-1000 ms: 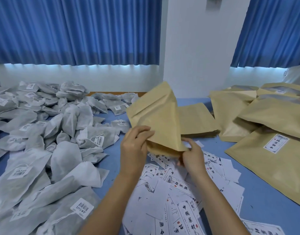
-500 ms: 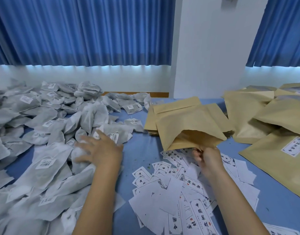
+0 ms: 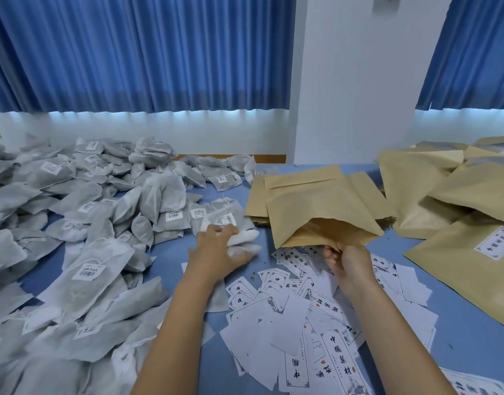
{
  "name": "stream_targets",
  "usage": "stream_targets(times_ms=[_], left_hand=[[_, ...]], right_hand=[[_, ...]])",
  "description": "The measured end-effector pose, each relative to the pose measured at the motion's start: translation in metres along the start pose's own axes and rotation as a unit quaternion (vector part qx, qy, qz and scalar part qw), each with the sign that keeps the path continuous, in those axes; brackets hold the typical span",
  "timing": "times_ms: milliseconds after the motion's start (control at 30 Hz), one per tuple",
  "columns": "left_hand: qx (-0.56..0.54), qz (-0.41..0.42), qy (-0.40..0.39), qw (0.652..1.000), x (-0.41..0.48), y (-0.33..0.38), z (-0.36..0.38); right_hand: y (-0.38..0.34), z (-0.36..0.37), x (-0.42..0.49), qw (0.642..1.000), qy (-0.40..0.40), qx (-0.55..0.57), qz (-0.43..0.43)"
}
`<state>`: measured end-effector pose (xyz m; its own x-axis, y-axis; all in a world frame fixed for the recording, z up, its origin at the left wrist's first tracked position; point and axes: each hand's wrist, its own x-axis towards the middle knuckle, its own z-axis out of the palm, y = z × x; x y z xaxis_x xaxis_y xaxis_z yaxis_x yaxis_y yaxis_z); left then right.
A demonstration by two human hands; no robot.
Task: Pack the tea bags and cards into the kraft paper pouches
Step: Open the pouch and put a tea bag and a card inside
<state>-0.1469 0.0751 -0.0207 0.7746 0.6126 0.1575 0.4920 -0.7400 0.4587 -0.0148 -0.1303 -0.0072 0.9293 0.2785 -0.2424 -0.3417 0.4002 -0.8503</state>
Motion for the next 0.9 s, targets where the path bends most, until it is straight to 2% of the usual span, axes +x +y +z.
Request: stream_targets(times_ms=[67,133,167,233,300,333,400,433,467,500,533,633,667,767,833,900], left_hand=[[0.065,-0.018,-0.051,0.996,0.001,-0.005,0.005],[0.039,0.014,0.019,0.999,0.003,-0.003,0.004],[-0.025,0.051,0.080,0.995,0.003,0.001,0.003],[-0.219,0.116,0.174,0.953,0.004,0.011,-0.006],[-0.427,0.114,0.190,0.876,-0.001,0.023,-0.016],[-0.540,0.093,0.168,0.819,-0.003,0.029,-0.020],[-0.739,0.033,0.072,0.669,-0.007,0.038,-0.024],[-0.787,-0.009,0.022,0.616,-0.009,0.041,-0.025],[-0.805,-0.055,-0.020,0.591,-0.012,0.044,-0.026],[-0.802,-0.086,-0.061,0.588,-0.015,0.048,-0.026],[-0.786,-0.095,-0.096,0.603,-0.018,0.051,-0.026],[-0.727,-0.054,-0.184,0.659,-0.026,0.070,-0.020],[-0.701,-0.035,-0.190,0.686,-0.027,0.077,-0.016],[-0.559,0.063,-0.110,0.820,-0.028,0.091,-0.007],[-0.464,0.153,-0.071,0.870,-0.029,0.092,-0.003],[-0.361,0.185,-0.026,0.914,-0.026,0.094,0.000]], right_hand=[[0.001,0.000,0.001,1.000,0.002,-0.002,0.001],[0.001,0.000,0.001,1.000,0.001,0.000,0.002],[0.001,0.000,0.001,1.000,0.000,0.004,0.003],[0.000,0.002,0.001,1.000,-0.004,0.008,0.001],[0.000,0.003,0.001,1.000,-0.015,-0.006,-0.010],[0.001,0.003,0.000,0.999,-0.024,-0.019,-0.017],[0.004,0.005,0.000,0.998,-0.040,-0.040,-0.024],[0.005,0.005,-0.001,0.997,-0.047,-0.047,-0.027],[0.005,0.007,-0.001,0.997,-0.056,-0.054,-0.031],[0.006,0.008,-0.001,0.995,-0.065,-0.063,-0.038],[0.006,0.009,-0.002,0.993,-0.078,-0.071,-0.045],[0.006,0.012,-0.006,0.987,-0.116,-0.087,-0.073],[0.007,0.011,-0.007,0.983,-0.123,-0.103,-0.087],[0.007,0.007,-0.008,0.969,-0.115,-0.175,-0.129],[0.008,0.006,-0.008,0.963,-0.113,-0.198,-0.142],[0.009,0.007,-0.008,0.958,-0.103,-0.218,-0.153]])
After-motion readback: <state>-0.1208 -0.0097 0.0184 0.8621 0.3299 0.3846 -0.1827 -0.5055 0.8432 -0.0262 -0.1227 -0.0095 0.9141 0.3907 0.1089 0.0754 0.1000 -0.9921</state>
